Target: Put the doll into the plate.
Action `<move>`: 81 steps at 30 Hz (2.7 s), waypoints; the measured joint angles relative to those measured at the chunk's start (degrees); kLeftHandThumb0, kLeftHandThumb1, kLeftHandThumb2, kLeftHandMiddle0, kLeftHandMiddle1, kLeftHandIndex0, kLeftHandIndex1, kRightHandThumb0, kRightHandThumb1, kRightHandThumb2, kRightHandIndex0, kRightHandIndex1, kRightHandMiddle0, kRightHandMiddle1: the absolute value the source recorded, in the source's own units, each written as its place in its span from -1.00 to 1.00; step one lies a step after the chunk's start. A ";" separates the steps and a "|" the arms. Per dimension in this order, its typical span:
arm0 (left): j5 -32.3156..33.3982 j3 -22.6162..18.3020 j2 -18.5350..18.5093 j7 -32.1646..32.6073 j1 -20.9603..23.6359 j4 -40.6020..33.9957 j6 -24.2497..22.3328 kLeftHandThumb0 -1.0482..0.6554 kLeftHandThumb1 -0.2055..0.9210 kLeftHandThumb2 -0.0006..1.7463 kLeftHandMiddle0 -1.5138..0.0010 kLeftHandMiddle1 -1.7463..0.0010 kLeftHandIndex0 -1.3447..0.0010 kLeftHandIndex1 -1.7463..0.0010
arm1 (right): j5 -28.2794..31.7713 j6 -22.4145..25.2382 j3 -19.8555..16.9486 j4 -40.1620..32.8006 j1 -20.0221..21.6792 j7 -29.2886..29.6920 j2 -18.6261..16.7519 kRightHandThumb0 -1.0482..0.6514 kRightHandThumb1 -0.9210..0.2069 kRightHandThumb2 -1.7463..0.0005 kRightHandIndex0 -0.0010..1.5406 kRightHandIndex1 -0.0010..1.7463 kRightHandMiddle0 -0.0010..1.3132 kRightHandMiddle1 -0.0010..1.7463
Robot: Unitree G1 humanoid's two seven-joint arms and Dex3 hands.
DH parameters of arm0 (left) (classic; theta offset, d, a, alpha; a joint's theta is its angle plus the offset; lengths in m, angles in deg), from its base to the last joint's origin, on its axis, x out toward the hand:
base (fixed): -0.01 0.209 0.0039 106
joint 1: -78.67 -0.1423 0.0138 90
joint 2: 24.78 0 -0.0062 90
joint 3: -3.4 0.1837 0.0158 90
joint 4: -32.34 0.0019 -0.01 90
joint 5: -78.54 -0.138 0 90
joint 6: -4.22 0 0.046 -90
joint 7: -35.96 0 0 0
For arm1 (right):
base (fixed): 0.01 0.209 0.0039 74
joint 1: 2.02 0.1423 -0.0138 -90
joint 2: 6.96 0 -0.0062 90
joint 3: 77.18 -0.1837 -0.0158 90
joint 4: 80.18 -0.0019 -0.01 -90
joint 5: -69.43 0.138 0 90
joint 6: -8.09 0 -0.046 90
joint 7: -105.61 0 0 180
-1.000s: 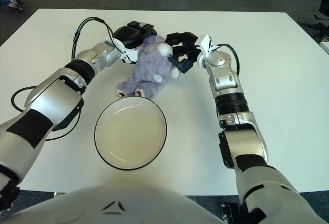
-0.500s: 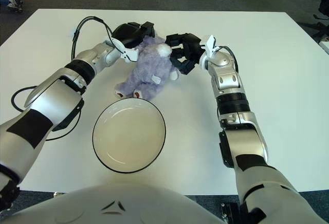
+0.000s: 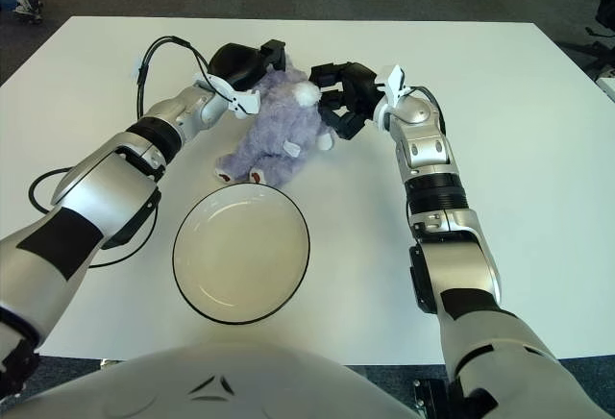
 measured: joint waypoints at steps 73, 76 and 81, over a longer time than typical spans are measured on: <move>6.03 -7.75 0.68 12.69 -1.57 -0.31 -4.25 0.23 -0.25 0.39 0.02 -0.61 -0.15 -0.64 | -4.24 -0.03 0.39 2.71 0.10 9.20 -0.14 0.21 0.65 -0.73 0.03 1.00 0.45 0.39; 6.39 -8.13 0.68 12.59 -1.41 -0.38 -4.32 0.23 -0.25 0.39 0.04 -0.60 -0.17 -0.65 | -4.16 -0.41 0.28 3.71 0.42 8.93 -0.18 0.21 0.64 -0.73 0.03 1.00 0.44 0.40; 6.98 -8.45 0.68 12.49 -1.00 -0.54 -4.34 0.23 -0.23 0.38 0.06 -0.59 -0.19 -0.65 | -4.23 -1.36 0.29 4.96 0.86 8.92 -0.19 0.21 0.64 -0.73 0.04 1.00 0.42 0.41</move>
